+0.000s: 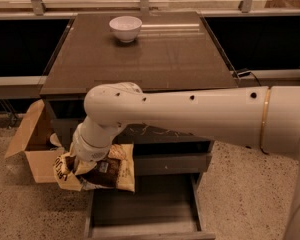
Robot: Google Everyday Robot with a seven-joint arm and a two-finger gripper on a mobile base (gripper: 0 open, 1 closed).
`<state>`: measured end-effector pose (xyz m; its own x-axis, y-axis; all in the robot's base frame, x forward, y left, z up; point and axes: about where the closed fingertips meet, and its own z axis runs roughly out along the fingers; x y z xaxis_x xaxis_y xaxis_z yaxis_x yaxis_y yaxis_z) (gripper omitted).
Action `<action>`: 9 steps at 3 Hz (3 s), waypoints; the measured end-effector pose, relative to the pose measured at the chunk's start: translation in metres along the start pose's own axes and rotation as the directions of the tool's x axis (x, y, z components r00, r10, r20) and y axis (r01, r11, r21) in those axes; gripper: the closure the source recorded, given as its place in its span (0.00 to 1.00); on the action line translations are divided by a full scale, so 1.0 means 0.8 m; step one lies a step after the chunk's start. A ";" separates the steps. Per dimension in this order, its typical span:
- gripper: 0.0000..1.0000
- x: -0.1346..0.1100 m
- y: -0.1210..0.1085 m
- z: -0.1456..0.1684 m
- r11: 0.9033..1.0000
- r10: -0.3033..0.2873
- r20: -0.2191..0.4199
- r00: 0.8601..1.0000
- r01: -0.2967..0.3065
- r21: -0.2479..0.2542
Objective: Place brown chip bag into bottom drawer
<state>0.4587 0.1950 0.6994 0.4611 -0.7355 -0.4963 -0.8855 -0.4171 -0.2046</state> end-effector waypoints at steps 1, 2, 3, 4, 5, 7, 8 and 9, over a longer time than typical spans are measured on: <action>1.00 0.043 0.017 0.039 0.999 -0.044 -0.008 0.999 0.044 -0.019; 1.00 0.096 0.040 0.084 0.998 -0.054 0.030 0.998 0.056 -0.036; 1.00 0.140 0.063 0.141 0.996 -0.052 0.089 0.995 0.059 -0.074; 1.00 0.143 0.064 0.142 0.996 -0.052 0.084 0.995 0.058 -0.069; 1.00 0.181 0.076 0.168 0.999 -0.047 0.044 0.998 0.048 -0.026; 1.00 0.296 0.107 0.244 0.995 -0.055 0.027 0.998 0.053 0.082; 1.00 0.348 0.117 0.272 0.992 -0.037 0.101 0.994 0.024 0.124; 1.00 0.419 0.131 0.307 0.986 -0.031 0.206 0.978 -0.004 0.167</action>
Offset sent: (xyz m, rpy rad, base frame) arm 0.0073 -0.0599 -0.1723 0.0471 0.0437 0.0933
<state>0.5061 0.0359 0.3043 0.4672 -0.5965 -0.6526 -0.8842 -0.3195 -0.3409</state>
